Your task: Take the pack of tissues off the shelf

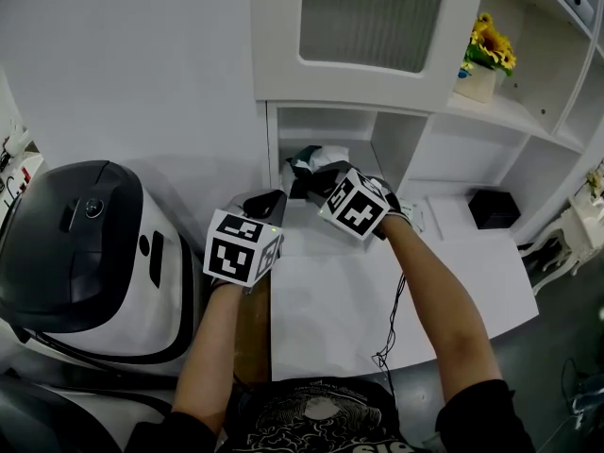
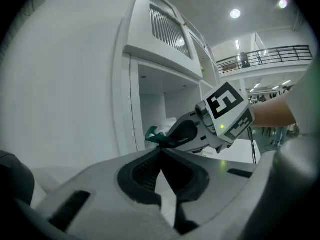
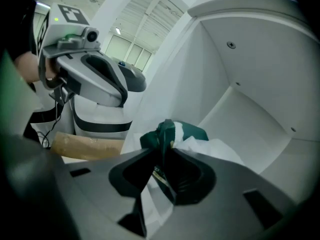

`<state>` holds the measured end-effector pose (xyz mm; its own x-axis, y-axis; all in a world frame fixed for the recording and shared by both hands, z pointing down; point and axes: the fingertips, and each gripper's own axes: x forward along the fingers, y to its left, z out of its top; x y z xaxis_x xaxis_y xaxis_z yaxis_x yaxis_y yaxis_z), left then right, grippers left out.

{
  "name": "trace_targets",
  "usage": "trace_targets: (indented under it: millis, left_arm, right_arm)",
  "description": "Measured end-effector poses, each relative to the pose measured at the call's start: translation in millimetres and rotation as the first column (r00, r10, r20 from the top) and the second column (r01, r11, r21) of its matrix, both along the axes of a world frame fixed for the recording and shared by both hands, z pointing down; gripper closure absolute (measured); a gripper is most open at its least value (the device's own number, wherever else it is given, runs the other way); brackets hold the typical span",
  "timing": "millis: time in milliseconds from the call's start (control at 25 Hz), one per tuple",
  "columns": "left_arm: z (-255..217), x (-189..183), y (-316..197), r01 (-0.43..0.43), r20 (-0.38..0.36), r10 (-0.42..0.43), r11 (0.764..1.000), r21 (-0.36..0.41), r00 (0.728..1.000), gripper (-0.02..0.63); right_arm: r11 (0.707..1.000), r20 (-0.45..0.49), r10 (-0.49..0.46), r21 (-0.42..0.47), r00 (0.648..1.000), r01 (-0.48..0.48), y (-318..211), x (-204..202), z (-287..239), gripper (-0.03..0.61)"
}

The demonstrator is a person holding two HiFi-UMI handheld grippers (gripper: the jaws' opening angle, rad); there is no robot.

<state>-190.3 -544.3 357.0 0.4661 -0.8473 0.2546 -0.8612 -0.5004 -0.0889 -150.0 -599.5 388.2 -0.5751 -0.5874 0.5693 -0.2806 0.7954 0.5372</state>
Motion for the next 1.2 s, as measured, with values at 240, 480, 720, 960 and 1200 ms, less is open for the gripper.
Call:
trace_targets:
  millis: [240, 480, 720, 960, 1200]
  left_arm:
    - [3.2, 0.3, -2.2, -0.003, -0.006, 0.003, 1.0, -0.006, 1.0, 0.607]
    - [6.6, 3.3, -1.7, -0.008, -0.008, 0.008, 1.0, -0.009, 1.0, 0.607]
    - [7.3, 7.8, 2.9, -0.005, -0.007, 0.005, 1.0, -0.016, 1.0, 0.607]
    - [2.4, 11.7, 13.5, 0.013, -0.005, -0.013, 1.0, -0.015, 1.0, 0.607]
    - [-5.5, 29.0, 27.7, 0.028, 0.001, -0.028, 1.0, -0.005, 1.0, 0.607]
  right_arm:
    - [1.0, 0.004, -0.015, 0.001, 1.0, 0.015, 1.4, -0.8, 0.9, 0.542]
    - [1.0, 0.033, -0.013, 0.024, 0.999, 0.012, 2.9, 0.5, -1.8, 0.569]
    - [0.997, 0.088, -0.018, 0.07, 0.996, 0.012, 11.5, 1.1, -12.7, 0.571]
    - [0.995, 0.136, -0.016, 0.099, 0.991, 0.002, 22.4, 8.7, -26.7, 0.571]
    - [0.993, 0.179, -0.027, 0.115, 0.984, 0.006, 42.6, 25.4, -40.4, 0.571]
